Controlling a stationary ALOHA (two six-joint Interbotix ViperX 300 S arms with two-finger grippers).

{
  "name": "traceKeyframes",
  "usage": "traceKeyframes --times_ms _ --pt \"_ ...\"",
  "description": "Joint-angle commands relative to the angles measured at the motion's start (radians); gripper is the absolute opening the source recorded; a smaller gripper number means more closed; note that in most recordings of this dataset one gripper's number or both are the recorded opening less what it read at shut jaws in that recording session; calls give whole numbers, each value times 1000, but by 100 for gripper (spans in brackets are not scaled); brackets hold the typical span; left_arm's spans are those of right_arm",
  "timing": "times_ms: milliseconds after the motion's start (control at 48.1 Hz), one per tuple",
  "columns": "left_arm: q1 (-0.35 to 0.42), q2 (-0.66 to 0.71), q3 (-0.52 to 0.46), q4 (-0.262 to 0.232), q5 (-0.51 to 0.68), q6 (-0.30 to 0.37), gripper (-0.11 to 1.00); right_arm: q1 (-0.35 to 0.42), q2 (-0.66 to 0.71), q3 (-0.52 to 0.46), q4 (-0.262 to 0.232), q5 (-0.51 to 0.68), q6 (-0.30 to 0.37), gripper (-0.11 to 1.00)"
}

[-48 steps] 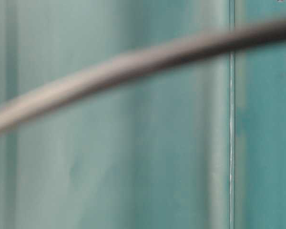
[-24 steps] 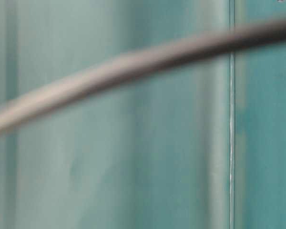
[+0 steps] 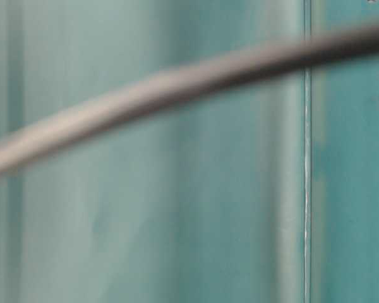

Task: Insert the wire through the hole in the metal fitting marked with a red label.
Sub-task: 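Align the wire tip with the bracket hole using the right gripper, then push the wire leftward through the red-ringed bracket hole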

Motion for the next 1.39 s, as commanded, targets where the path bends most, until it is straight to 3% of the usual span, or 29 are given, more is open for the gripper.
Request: traceKeyframes --times_ms 0,1372 --pt "-3 -26 -6 3 -8 2 9 -17 -14 -17 -2 -3 -8 0" --pt "-3 -40 -9 3 31 2 9 -75 34 -121 -20 46 -100 0"
